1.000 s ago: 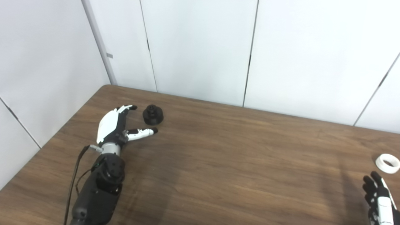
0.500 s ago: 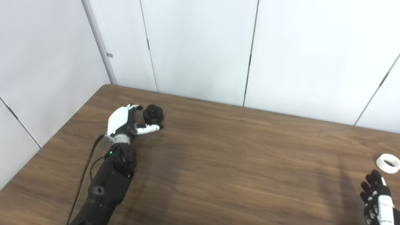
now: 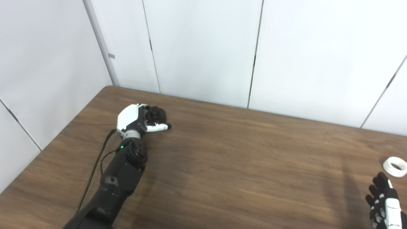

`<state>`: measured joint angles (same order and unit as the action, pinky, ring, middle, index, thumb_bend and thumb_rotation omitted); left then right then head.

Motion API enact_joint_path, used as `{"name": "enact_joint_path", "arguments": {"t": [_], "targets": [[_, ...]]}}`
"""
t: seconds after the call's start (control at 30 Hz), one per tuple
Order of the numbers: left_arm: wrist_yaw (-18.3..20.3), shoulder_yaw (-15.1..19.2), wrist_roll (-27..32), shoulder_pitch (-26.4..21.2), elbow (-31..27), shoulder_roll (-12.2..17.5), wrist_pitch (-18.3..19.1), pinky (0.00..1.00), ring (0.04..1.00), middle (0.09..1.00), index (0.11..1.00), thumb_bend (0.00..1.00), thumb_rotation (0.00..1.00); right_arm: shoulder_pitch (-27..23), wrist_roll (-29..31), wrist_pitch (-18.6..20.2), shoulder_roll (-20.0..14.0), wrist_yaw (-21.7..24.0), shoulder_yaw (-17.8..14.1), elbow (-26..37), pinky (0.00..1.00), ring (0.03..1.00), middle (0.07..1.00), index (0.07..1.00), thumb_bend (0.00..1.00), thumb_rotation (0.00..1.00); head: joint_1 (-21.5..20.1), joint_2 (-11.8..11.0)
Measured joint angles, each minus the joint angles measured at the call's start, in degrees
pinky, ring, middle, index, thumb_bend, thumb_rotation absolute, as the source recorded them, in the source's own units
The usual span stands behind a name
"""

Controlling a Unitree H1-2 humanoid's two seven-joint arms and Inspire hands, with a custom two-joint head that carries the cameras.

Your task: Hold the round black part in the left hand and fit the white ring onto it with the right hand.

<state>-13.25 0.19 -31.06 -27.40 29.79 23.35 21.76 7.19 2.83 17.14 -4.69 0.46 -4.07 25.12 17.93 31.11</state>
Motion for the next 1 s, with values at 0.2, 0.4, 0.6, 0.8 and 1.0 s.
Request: {"name": "enact_joint_path", "arguments": {"t": [0.2,0.4,0.6,0.8,1.0], "targets": [[-0.3,0.0,0.4,0.0,1.0,0.1,0.0,1.00,0.985,0.931,0.787,0.99,0.33,0.0,0.1,0.4,0.1,0.0,0.1,0.6,1.00,0.999,0.998,1.000,0.26,1.00,-0.2,0.2],[-1.3,-0.1,1.3,-0.1,1.6,0.1,-0.1,1.00,0.975,0.916,0.759,0.96,0.32,0.0,0.1,0.6,0.1,0.0,0.1,0.7,1.00,1.000,1.000,1.000,0.24,1.00,0.2,0.3],[-2.2,0.0,1.9,-0.1,1.6,0.1,-0.5,1.00,0.943,0.851,0.629,0.90,0.24,0.0,0.1,0.6,0.0,0.1,0.1,0.7,1.00,1.000,1.000,1.000,0.21,1.00,0.2,0.3],[-3.4,1.5,4.5,0.1,1.8,0.1,-4.4,1.00,0.903,0.785,0.490,0.54,0.06,0.0,0.0,0.9,0.1,0.0,0.2,0.9,1.00,1.000,1.000,1.000,0.21,1.00,0.0,0.4],[-5.5,1.9,5.1,0.3,2.5,0.0,-7.1,1.00,0.875,0.751,0.483,0.52,0.05,0.1,-0.1,0.9,0.0,0.0,0.2,1.0,1.00,1.000,1.000,1.000,0.22,1.00,-0.1,0.5]]}}
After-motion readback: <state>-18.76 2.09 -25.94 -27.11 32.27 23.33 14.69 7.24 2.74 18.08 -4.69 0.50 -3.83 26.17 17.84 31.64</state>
